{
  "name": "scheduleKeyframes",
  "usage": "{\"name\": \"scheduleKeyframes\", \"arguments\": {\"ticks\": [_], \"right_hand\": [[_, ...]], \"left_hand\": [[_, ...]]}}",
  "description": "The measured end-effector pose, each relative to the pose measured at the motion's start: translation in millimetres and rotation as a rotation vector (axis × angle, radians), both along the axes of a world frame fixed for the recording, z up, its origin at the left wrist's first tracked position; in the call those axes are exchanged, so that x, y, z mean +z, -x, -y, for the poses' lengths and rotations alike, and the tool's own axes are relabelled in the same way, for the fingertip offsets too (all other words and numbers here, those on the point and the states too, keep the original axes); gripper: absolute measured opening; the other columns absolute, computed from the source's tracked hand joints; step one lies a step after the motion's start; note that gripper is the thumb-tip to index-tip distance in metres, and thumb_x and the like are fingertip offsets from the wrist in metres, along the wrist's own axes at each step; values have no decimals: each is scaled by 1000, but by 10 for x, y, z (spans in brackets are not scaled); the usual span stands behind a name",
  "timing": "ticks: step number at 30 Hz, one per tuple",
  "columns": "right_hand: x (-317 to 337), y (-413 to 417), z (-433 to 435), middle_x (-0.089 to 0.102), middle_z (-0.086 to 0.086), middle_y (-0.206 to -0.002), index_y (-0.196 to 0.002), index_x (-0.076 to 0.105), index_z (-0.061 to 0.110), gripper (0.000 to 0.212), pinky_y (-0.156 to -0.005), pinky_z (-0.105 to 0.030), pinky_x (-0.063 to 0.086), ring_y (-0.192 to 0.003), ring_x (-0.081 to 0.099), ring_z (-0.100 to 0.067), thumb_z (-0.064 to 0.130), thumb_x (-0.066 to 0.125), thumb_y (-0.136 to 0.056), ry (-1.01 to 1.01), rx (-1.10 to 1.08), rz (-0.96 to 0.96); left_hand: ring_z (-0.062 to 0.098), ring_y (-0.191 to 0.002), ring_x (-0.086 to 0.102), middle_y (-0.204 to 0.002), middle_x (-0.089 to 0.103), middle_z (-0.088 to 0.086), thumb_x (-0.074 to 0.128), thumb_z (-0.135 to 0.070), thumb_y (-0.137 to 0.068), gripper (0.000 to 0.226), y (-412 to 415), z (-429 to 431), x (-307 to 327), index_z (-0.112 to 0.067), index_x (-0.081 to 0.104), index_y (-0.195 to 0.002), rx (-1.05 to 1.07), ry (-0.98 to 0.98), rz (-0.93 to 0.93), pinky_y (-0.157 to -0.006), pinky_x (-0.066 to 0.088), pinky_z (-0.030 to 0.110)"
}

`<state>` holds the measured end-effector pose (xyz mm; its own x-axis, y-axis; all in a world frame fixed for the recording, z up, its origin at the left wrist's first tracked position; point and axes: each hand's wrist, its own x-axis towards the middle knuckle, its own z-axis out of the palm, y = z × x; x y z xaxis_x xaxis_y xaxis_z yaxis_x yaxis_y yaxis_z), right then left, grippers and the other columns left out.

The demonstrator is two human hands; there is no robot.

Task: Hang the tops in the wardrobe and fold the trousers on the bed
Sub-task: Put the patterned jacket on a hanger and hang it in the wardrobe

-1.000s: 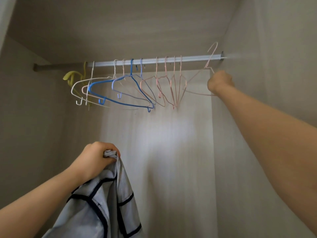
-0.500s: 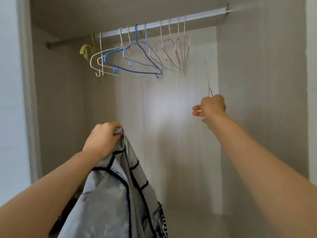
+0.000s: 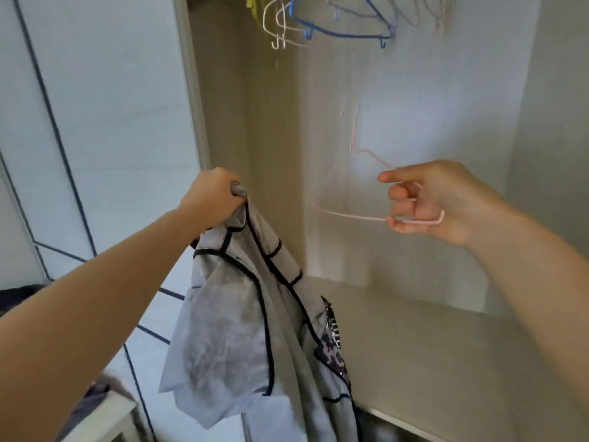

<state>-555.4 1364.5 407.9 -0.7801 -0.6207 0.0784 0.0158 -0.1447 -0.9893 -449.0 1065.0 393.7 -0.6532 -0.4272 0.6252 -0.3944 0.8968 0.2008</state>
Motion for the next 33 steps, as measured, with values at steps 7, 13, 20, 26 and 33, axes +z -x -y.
{"name": "scheduleKeyframes", "arguments": {"ticks": [7, 13, 20, 26, 33], "right_hand": [[53, -378, 163, 30, 7, -50, -94, 57, 14, 14, -48, -23, 45, -35, 26, -6, 19, 45, -98, -83, 309, -75], [60, -513, 315, 25, 8, -50, -88, 59, 14, 13, -45, -22, 40, -34, 22, -3, 21, 49, -88, -146, 631, -121], [-103, -542, 735, 19, 9, -50, -85, 61, 13, 14, -42, -21, 36, -34, 19, -2, 21, 50, -86, -196, 829, -67], [-363, -434, 1203, 19, 9, -47, -88, 60, 12, 15, -42, -21, 33, -37, 13, -4, 21, 49, -88, -243, 961, 0], [-636, -336, 1764, 25, 6, -50, -91, 61, 12, 16, -50, -28, 43, -44, 15, -8, 22, 61, -79, -211, 1169, 83]], "left_hand": [[21, -67, 48, -64, 56, 1, 60, -9, -77, 23, -900, 302, -99, -14, 56, -55, 228, -121, 112, -69, 48, 30], [20, -65, 45, -71, 58, 7, 66, -12, -78, 14, -1524, 482, -188, 1, 68, -74, 413, -201, 259, -56, 41, 25], [30, -81, 58, -80, 63, 9, 66, -12, -82, 15, -2013, 651, -461, -11, 61, -68, 554, -214, 275, -69, 46, 31], [29, -74, 52, -81, 62, 16, 61, -13, -90, 14, -2210, 819, -655, 1, 64, -86, 622, -289, 167, -69, 42, 33], [22, -80, 50, -85, 58, 16, 68, -11, -89, 23, -2294, 1045, -750, 11, 62, -92, 587, -462, -77, -75, 41, 33]]}}
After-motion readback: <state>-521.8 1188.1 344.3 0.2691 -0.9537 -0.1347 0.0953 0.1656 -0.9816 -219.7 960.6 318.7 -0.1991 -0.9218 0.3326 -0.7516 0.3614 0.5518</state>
